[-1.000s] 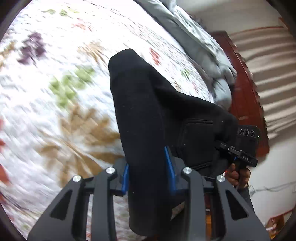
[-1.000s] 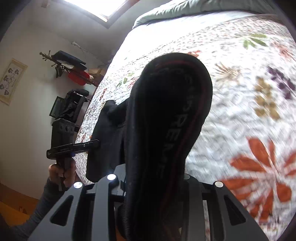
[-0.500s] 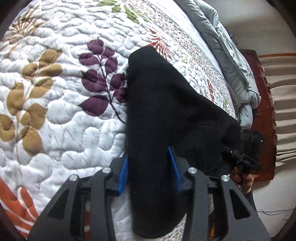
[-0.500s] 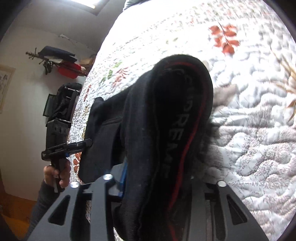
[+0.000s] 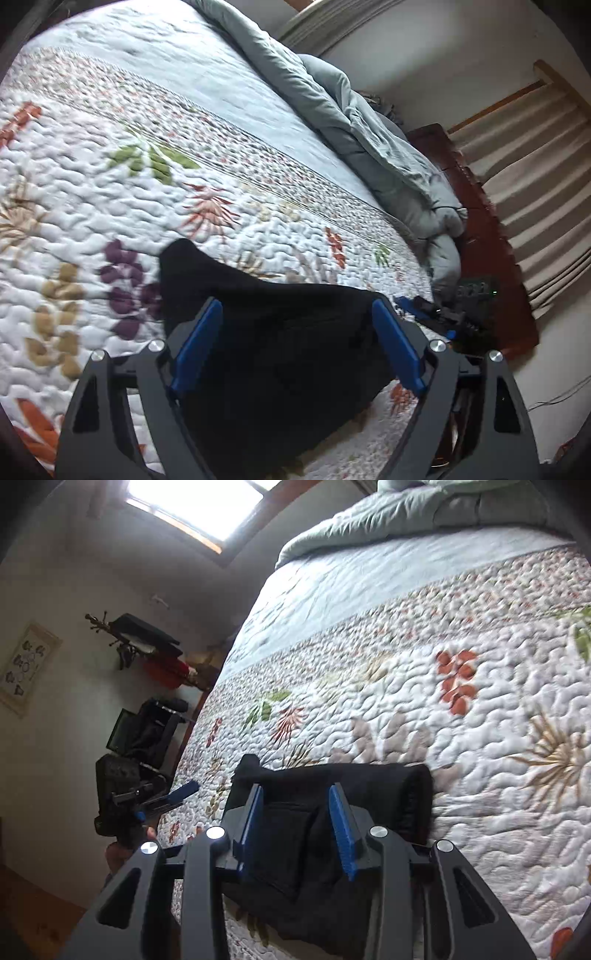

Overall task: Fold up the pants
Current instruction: 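Lower the folded trousers onto the quilt with both tools and release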

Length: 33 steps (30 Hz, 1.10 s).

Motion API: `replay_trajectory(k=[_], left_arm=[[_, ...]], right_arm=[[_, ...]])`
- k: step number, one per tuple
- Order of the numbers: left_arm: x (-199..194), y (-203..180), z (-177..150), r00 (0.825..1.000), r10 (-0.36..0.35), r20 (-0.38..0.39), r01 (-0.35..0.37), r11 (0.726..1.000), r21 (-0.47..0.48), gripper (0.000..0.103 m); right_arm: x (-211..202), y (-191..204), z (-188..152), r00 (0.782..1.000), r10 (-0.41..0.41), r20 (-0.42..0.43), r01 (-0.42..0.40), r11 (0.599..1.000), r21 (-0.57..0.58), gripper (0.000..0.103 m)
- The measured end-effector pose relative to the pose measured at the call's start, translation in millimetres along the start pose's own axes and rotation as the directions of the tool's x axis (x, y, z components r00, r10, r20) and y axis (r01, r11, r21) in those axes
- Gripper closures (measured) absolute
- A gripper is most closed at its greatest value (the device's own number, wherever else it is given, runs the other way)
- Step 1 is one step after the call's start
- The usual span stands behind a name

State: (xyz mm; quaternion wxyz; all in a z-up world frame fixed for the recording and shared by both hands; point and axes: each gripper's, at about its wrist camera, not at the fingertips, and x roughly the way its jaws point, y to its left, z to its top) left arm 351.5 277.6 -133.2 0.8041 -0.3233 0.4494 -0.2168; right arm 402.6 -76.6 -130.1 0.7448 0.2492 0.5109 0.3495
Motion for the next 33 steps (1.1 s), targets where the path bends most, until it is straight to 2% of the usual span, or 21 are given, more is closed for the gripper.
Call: replay_trajectory(k=[1, 3, 4, 5, 6, 9, 10, 11, 13, 16, 17, 19, 21, 22, 24, 26, 27, 28, 31, 32, 33], left_arm=[[12.3, 0.7, 2.0, 1.000, -0.015, -0.018, 0.015, 1.000, -0.008, 0.020], [41.9, 9.3, 4.7, 0.998, -0.023, -0.061, 0.019, 0.998, -0.057, 0.021], [55.0, 24.3, 3.6, 0.995, -0.011, -0.095, 0.002, 0.996, -0.093, 0.023], [62.1, 35.3, -0.1, 0.994, 0.011, -0.111, -0.023, 0.994, -0.110, 0.026], [69.2, 44.1, -1.9, 0.992, 0.029, -0.120, -0.044, 0.992, -0.122, 0.029], [66.9, 57.8, -4.2, 0.994, -0.006, -0.106, -0.011, 0.988, -0.155, 0.032], [60.9, 56.9, -3.0, 0.995, -0.013, -0.100, -0.003, 0.986, -0.166, 0.030], [51.7, 50.9, -2.0, 0.996, -0.003, -0.090, -0.011, 0.987, -0.159, 0.025], [24.9, 28.9, -7.9, 0.998, 0.035, -0.045, -0.039, 0.995, -0.090, 0.018], [-17.0, -4.5, -37.3, 0.999, 0.032, 0.012, -0.032, 0.999, 0.021, 0.013], [-26.5, -11.0, -52.0, 1.000, 0.012, 0.017, -0.013, 0.999, 0.044, 0.013], [-30.3, -13.4, -76.9, 1.000, -0.005, -0.003, 0.005, 0.998, 0.055, 0.012], [-21.9, -2.3, -97.6, 0.999, -0.002, -0.035, 0.003, 1.000, 0.030, 0.013], [-14.3, 9.2, -107.2, 0.998, -0.005, -0.058, 0.005, 1.000, -0.003, 0.015], [-3.0, 28.4, -120.1, 0.998, -0.022, -0.067, 0.019, 0.999, -0.050, 0.015], [-4.7, 37.3, -123.2, 0.997, -0.055, -0.046, 0.051, 0.995, -0.085, 0.017], [-9.8, 38.7, -123.5, 0.997, -0.067, -0.037, 0.062, 0.992, -0.112, 0.017], [-12.7, 38.4, -122.1, 0.997, -0.065, -0.031, 0.060, 0.990, -0.126, 0.016], [-39.0, 22.4, -126.2, 1.000, -0.017, 0.003, 0.017, 0.994, -0.111, 0.010], [-48.4, 16.3, -131.3, 1.000, 0.003, 0.004, -0.002, 0.994, -0.105, 0.005], [-60.7, 7.9, -141.0, 0.999, 0.046, 0.011, -0.045, 0.995, -0.090, 0.004]], right_arm=[[14.0, -8.1, 2.5, 1.000, -0.015, -0.018, 0.016, 0.999, 0.029, 0.065], [33.1, -28.7, 5.1, 0.999, -0.039, -0.035, 0.043, 0.994, 0.101, 0.076], [39.2, -50.6, 3.8, 0.997, -0.056, -0.048, 0.063, 0.988, 0.144, 0.094], [40.6, -67.7, 0.2, 0.996, -0.063, -0.059, 0.072, 0.985, 0.157, 0.103], [43.5, -78.6, -2.3, 0.997, -0.033, -0.063, 0.043, 0.985, 0.165, 0.103], [31.5, -74.9, -6.3, 0.998, -0.011, -0.061, 0.019, 0.991, 0.130, 0.103], [22.2, -70.2, -6.8, 0.999, 0.001, -0.047, 0.005, 0.993, 0.119, 0.097], [11.1, -61.2, -8.6, 1.000, 0.014, -0.025, -0.011, 0.994, 0.106, 0.082], [-17.7, -41.9, -19.3, 0.996, 0.091, 0.020, -0.093, 0.993, 0.073, 0.077], [-37.6, -19.0, -51.6, 0.982, 0.188, -0.005, -0.188, 0.982, 0.037, 0.076], [-33.7, -16.0, -62.7, 0.981, 0.191, -0.024, -0.190, 0.981, 0.036, 0.076], [-20.7, -29.9, -85.5, 0.985, 0.161, -0.068, -0.156, 0.986, 0.062, 0.076], [-5.1, -58.0, -102.7, 0.991, 0.103, -0.090, -0.092, 0.989, 0.120, 0.084], [2.4, -71.9, -105.9, 0.992, 0.084, -0.098, -0.071, 0.989, 0.131, 0.102], [4.9, -91.7, -109.4, 0.988, 0.136, -0.078, -0.118, 0.973, 0.201, 0.103], [-3.7, -87.7, -110.2, 0.991, 0.118, -0.058, -0.105, 0.975, 0.195, 0.103], [-10.0, -81.4, -111.2, 0.992, 0.112, -0.053, -0.100, 0.977, 0.188, 0.100], [-17.8, -76.3, -113.2, 0.993, 0.112, -0.042, -0.103, 0.977, 0.186, 0.090], [-56.1, -52.6, -126.5, 0.998, 0.051, 0.040, -0.057, 0.985, 0.161, 0.047], [-70.2, -41.7, -135.0, 0.997, 0.019, 0.069, -0.028, 0.990, 0.139, 0.038], [-84.1, -30.7, -145.6, 0.995, -0.017, 0.095, 0.005, 0.993, 0.119, 0.035]])
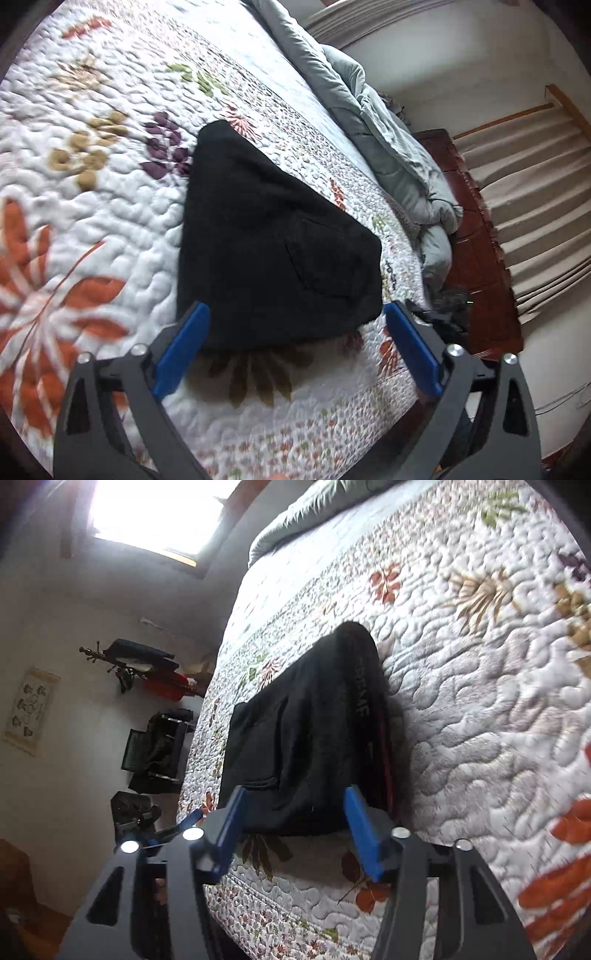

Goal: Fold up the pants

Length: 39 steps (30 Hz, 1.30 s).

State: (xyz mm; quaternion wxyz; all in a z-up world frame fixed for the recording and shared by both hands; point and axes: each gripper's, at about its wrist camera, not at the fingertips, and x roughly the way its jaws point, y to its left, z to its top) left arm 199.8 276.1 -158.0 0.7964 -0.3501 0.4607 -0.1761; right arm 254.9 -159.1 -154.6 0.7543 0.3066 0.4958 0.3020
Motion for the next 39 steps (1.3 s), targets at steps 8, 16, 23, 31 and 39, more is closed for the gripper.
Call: replay_trajectory(k=[8, 16, 23, 31, 39], left_arm=[[-94.3, -62.8, -116.8, 0.915, 0.355, 0.191, -0.385, 0.911, 0.150, 0.003], [-169.1, -120.4, -225.8, 0.751, 0.546, 0.372, -0.620, 0.777, 0.110, 0.003], [-220.5, -192.9, -298.9, 0.684, 0.526, 0.505, -0.666, 0.734, 0.137, 0.003], [-242.5, -239.0, -342.0, 0.696, 0.499, 0.516, -0.647, 0.748, 0.147, 0.003], [-241.9, -252.1, -356.9, 0.626, 0.547, 0.556, -0.722, 0.675, 0.150, 0.003]], right_arm=[[-97.9, 54.2, -132.7, 0.963, -0.235, 0.134, 0.242, 0.970, -0.038, 0.003], [-172.6, 81.1, -225.8, 0.862, -0.444, 0.246, 0.462, 0.887, -0.018, 0.004], [-220.7, 157.3, -280.1, 0.810, -0.445, 0.382, 0.543, 0.815, -0.202, 0.004], [-241.0, 224.8, -331.4, 0.771, -0.423, 0.475, 0.596, 0.743, -0.304, 0.004], [-236.4, 247.4, -342.4, 0.733, -0.432, 0.525, 0.644, 0.690, -0.331, 0.004]])
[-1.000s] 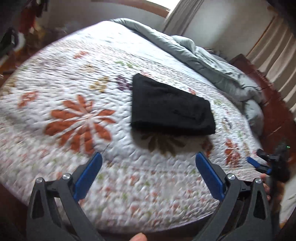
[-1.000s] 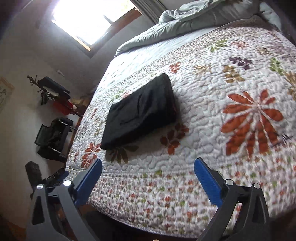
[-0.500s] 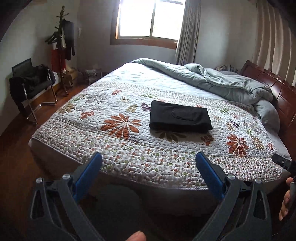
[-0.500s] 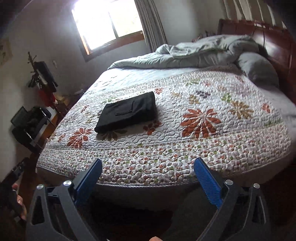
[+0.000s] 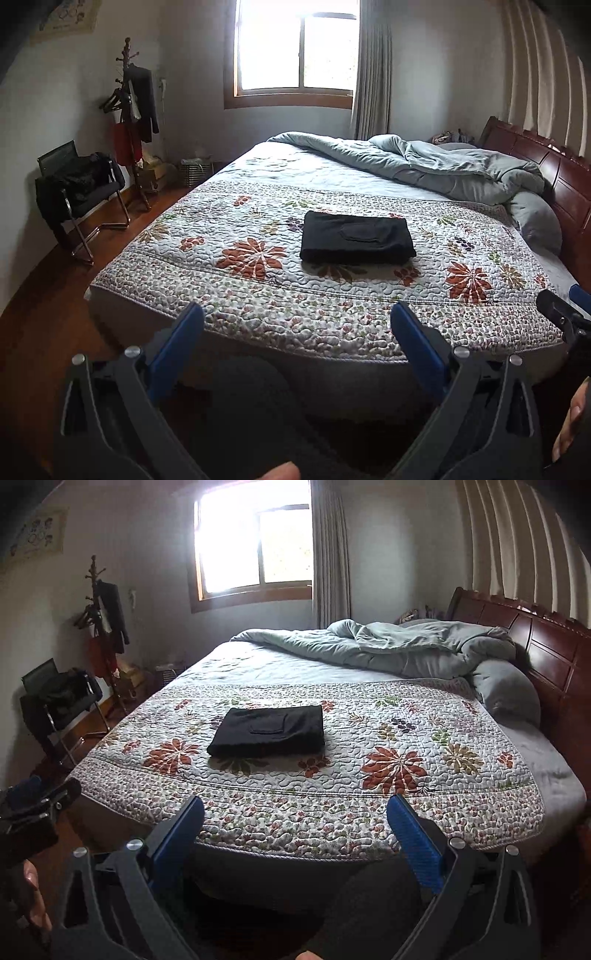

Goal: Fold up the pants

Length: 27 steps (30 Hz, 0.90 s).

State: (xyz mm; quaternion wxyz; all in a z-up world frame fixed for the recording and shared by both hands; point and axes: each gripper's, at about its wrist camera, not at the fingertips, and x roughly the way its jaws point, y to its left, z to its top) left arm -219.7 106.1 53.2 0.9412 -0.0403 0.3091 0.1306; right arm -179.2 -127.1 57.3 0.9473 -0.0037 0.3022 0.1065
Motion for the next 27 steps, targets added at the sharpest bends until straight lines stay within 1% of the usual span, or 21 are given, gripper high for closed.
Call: replay_trajectory(k=[2, 3, 8, 10, 13, 16, 20, 24, 27], left_arm=[[8.0, 0.6, -0.3, 0.999, -0.042, -0.015, 0.041, 0.999, -0.020, 0.003], [13.5, 0.0, -0.3, 0.998, -0.051, -0.026, 0.051, 0.998, -0.024, 0.003], [34.8, -4.4, -0.4, 0.997, -0.036, -0.067, 0.035, 0.999, -0.019, 0.003], [40.4, -5.1, 1.3, 0.996, -0.044, -0.084, 0.042, 0.999, -0.029, 0.003], [45.4, -6.5, 4.3, 0.995, -0.039, -0.087, 0.037, 0.999, -0.030, 0.003], [52.1, -9.0, 7.6, 0.992, -0.062, -0.109, 0.058, 0.998, -0.039, 0.003], [57.9, -17.0, 11.2, 0.992, -0.045, -0.117, 0.044, 0.999, -0.016, 0.003], [62.1, -22.4, 14.6, 0.990, -0.072, -0.125, 0.070, 0.997, -0.019, 0.003], [66.0, -26.2, 17.2, 0.990, -0.053, -0.132, 0.051, 0.999, -0.014, 0.003]], right_arm=[[9.9, 4.8, -0.6, 1.000, -0.004, -0.015, 0.004, 1.000, -0.022, 0.004], [14.8, 5.9, -0.4, 1.000, -0.001, -0.025, 0.001, 1.000, -0.026, 0.004], [34.1, 6.9, 0.3, 0.999, 0.016, -0.051, -0.017, 1.000, -0.024, 0.004], [39.3, 6.1, 3.1, 0.998, 0.019, -0.052, -0.020, 0.999, -0.025, 0.004], [45.1, 5.0, 7.1, 0.998, 0.024, -0.055, -0.025, 0.999, -0.023, 0.004], [49.9, 3.7, 10.5, 0.998, 0.023, -0.055, -0.024, 0.999, -0.027, 0.004], [55.4, 2.4, 12.4, 0.998, 0.020, -0.058, -0.022, 0.999, -0.034, 0.004], [62.1, -0.1, 13.4, 0.997, 0.021, -0.068, -0.023, 0.999, -0.029, 0.004], [67.8, -0.3, 13.6, 0.996, 0.025, -0.080, -0.027, 0.999, -0.027, 0.004]])
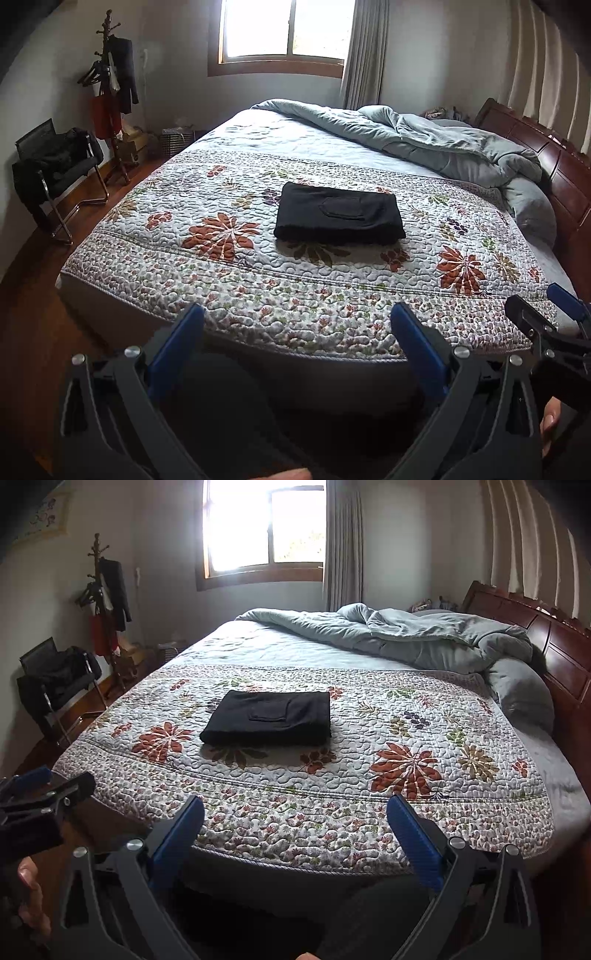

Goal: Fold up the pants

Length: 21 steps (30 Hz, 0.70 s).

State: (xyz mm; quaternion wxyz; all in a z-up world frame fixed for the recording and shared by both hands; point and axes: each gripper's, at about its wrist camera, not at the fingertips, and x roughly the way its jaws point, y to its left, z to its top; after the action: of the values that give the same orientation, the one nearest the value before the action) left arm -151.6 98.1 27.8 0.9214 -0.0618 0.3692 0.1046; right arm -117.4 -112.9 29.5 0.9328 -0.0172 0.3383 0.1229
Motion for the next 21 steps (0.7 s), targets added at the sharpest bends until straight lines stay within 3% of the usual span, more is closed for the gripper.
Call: replay_trajectory(k=[21], left_arm=[[10.7, -0.5, 10.4, 1.000, 0.022, 0.003, -0.022, 1.000, -0.008, 0.003]], right_arm=[[9.4, -1.0, 10.8, 1.000, 0.005, 0.014, -0.005, 1.000, -0.014, 0.004]])
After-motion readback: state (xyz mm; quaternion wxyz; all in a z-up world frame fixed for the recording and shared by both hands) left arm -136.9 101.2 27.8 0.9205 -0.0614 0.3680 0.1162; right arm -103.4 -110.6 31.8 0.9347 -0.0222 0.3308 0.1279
